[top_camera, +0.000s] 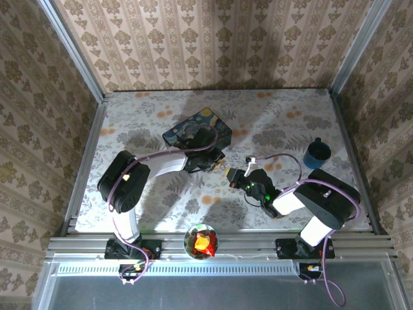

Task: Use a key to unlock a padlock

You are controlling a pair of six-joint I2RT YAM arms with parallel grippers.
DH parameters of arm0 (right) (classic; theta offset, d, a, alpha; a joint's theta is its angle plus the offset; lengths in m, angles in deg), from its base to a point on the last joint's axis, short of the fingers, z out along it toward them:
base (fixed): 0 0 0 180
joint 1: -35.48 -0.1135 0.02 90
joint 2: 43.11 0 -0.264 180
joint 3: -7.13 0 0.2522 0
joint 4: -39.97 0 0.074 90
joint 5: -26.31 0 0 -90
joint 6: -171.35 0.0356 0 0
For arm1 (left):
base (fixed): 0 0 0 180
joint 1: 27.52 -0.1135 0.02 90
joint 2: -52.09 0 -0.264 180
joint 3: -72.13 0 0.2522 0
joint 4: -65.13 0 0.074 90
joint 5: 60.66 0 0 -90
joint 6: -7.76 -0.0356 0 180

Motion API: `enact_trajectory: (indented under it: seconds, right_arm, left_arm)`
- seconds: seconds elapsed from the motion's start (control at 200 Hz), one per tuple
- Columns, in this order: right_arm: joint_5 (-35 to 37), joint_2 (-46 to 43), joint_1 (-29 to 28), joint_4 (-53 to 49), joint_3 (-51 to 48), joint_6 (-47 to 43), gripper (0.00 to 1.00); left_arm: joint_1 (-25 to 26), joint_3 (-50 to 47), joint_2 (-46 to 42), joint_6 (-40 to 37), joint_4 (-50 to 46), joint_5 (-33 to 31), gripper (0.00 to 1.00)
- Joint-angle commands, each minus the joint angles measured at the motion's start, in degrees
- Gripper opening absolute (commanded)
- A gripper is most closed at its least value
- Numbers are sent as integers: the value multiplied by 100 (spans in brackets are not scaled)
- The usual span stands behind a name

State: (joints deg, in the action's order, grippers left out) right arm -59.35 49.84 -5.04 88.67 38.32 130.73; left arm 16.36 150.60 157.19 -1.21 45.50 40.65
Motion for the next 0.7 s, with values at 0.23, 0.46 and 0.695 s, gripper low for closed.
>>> enact_trajectory:
  seconds: [0.23, 0.46, 0.695]
  right_arm:
    - [120, 276, 18, 101, 207, 60, 0]
    - [181, 355, 54, 157, 210, 135, 0]
    - [215, 356, 100, 162, 234, 190, 0]
  left_arm:
    - [130, -3, 217, 492, -125, 807, 2]
    - [129, -53, 202, 487, -98, 815, 2]
    - [133, -64, 230, 499, -81, 847, 2]
